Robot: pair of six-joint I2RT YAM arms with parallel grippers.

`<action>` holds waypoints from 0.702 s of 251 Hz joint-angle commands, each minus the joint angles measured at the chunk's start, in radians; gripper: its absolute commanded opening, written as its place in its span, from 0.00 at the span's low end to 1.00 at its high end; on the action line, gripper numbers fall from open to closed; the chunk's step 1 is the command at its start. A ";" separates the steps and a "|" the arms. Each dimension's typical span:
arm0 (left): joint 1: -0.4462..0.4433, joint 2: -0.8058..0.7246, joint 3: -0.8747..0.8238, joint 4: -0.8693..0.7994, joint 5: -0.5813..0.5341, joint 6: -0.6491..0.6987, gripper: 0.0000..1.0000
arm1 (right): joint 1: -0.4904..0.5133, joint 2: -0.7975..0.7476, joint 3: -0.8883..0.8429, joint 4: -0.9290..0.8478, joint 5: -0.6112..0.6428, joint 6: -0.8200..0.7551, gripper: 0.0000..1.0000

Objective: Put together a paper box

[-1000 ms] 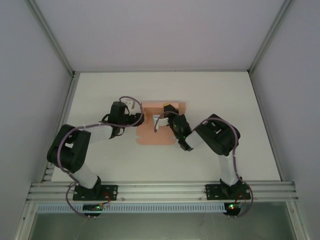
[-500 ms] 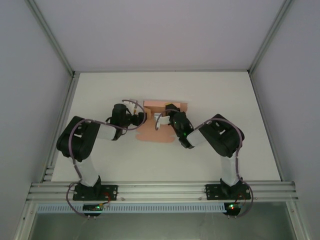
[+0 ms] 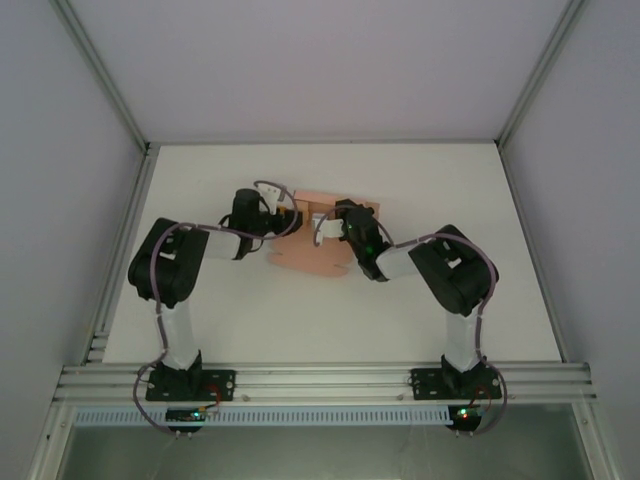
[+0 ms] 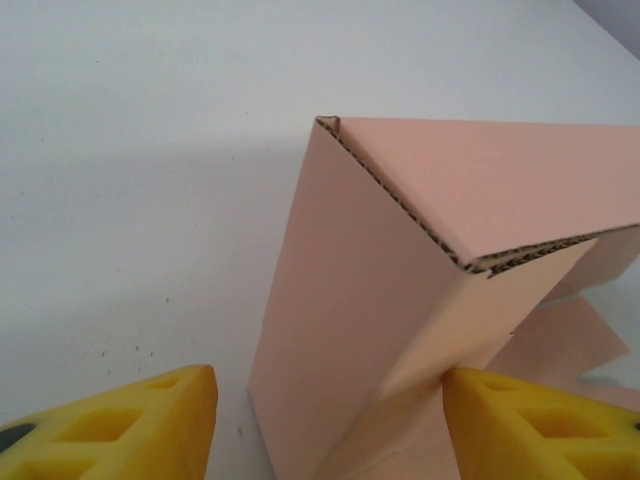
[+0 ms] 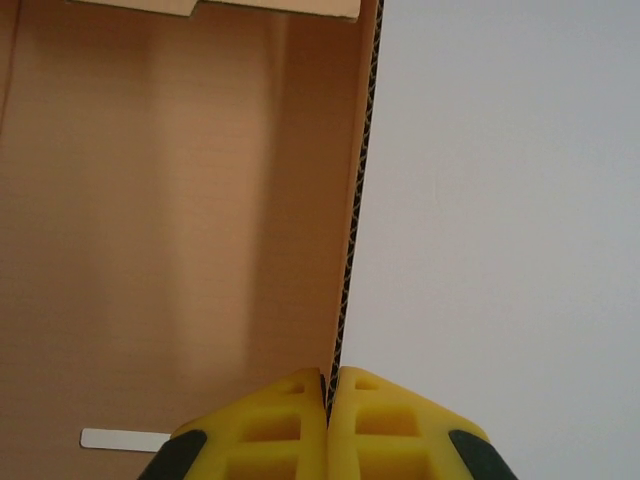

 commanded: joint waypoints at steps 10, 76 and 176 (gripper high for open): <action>-0.017 0.021 0.061 -0.087 -0.063 -0.032 0.57 | 0.034 0.018 -0.021 -0.192 -0.172 0.028 0.00; -0.068 0.074 0.067 -0.088 -0.187 -0.021 0.42 | 0.032 -0.007 0.004 -0.274 -0.215 0.079 0.00; -0.106 0.080 0.095 -0.156 -0.408 -0.016 0.00 | 0.000 -0.066 0.101 -0.625 -0.291 0.147 0.00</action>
